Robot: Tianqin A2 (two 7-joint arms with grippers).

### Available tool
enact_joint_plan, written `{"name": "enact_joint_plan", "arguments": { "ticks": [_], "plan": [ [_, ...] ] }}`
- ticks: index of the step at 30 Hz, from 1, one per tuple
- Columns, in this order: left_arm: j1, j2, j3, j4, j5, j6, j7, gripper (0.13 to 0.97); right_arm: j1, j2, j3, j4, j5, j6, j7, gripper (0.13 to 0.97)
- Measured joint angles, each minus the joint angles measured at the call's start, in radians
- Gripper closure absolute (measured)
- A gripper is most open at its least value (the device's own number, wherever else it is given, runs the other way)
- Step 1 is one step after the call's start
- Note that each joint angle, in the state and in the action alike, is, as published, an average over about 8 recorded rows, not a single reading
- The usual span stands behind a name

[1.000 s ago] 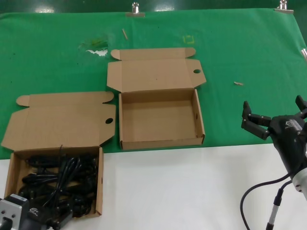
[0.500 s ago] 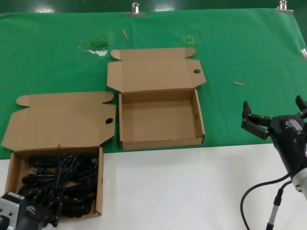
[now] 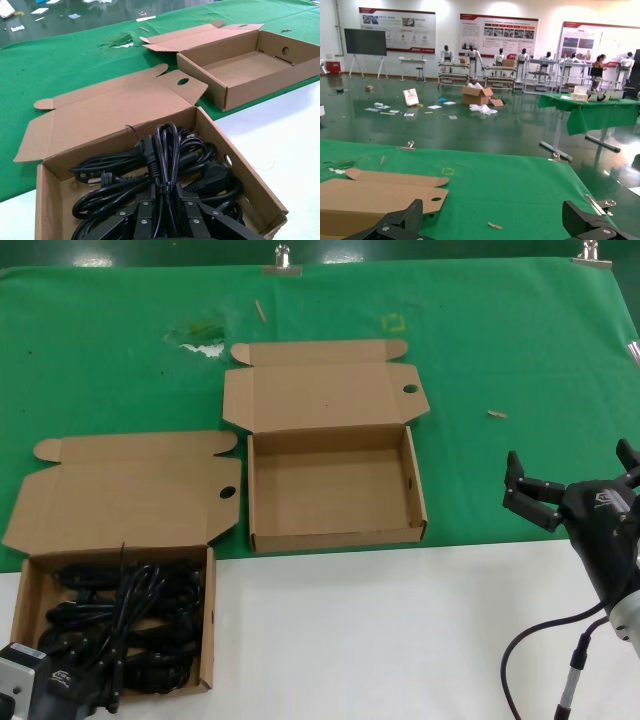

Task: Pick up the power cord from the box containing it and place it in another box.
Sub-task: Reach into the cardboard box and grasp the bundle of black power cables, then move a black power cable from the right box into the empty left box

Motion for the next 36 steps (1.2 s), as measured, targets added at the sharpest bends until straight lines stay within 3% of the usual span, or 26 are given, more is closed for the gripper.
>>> {"name": "enact_joint_plan", "arguments": {
  "ticks": [7,18,22,25,27,30,33,36],
  "plan": [
    [0.04,0.019,-0.056,-0.013,0.056,0.017,-0.009,0.887,0.0,0.0,0.0,0.0,0.0,0.0,0.0,0.129],
    [0.163,0.096,-0.277,-0.08,0.228,0.125,-0.047,0.889,0.0,0.0,0.0,0.0,0.0,0.0,0.0,0.129],
    [0.175,0.128,-0.337,-0.104,0.271,0.157,-0.06,0.889,0.0,0.0,0.0,0.0,0.0,0.0,0.0,0.129],
    [0.159,0.151,-0.356,-0.125,0.293,0.17,-0.068,0.889,0.0,0.0,0.0,0.0,0.0,0.0,0.0,0.129],
    [0.129,0.163,-0.346,-0.139,0.298,0.168,-0.072,0.889,0.0,0.0,0.0,0.0,0.0,0.0,0.0,0.129],
    [0.06,0.175,-0.294,-0.153,0.287,0.151,-0.067,0.889,0.0,0.0,0.0,0.0,0.0,0.0,0.0,0.129],
    [-0.039,0.181,-0.203,-0.155,0.247,0.118,-0.039,0.89,0.0,0.0,0.0,0.0,0.0,0.0,0.0,0.129],
    [-0.159,0.195,-0.089,-0.143,0.17,0.077,0.032,0.89,0.0,0.0,0.0,0.0,0.0,0.0,0.0,0.129]
  ]
}}
